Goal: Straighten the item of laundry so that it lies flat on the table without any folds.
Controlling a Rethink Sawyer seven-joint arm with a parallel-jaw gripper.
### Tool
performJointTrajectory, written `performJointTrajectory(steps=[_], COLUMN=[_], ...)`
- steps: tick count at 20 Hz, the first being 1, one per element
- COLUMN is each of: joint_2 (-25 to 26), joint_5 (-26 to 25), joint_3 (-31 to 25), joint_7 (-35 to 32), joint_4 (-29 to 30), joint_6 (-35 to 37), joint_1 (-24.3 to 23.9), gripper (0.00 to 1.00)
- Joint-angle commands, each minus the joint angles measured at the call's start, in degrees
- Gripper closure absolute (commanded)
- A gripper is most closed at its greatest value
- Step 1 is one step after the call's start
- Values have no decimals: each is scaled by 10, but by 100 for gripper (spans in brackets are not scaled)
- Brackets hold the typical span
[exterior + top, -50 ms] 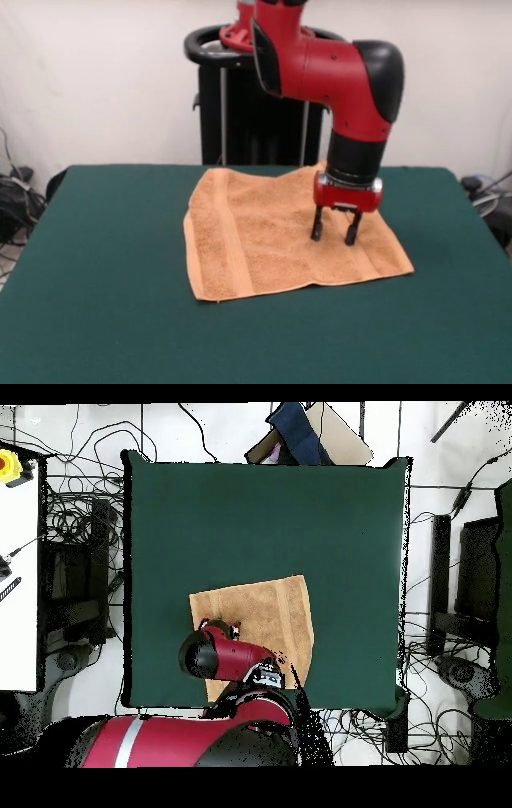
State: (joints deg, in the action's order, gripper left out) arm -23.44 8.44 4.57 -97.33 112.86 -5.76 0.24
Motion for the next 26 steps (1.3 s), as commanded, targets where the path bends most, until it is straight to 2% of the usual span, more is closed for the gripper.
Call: performJointTrajectory(steps=[1, 3, 5, 7, 10, 12, 15, 17, 21, 23, 26], joint_2=[59, 49, 47, 47, 42, 41, 46, 37, 17, 11, -13], joint_5=[134, 166, 178, 207, 246, 252, 236, 243, 237, 244, 252], joint_3=[-105, -101, -120, -138, -132, -132, -152, -138, -147, -136, -79], joint_7=[-177, -190, -191, -213, -227, -225, -214, -211, -216, -218, -198], joint_4=[-133, -125, -117, -104, -96, -93, -85, -79, -57, -57, -50], joint_6=[48, 65, 65, 53, 39, 28, 4, 11, 18, 22, 60], joint_1=[49, 59, 49, 43, 60, 63, 44, 53, 41, 53, 84], gripper=[0, 0, 0, 0, 0, 0, 0, 0, 0, 0, 0])
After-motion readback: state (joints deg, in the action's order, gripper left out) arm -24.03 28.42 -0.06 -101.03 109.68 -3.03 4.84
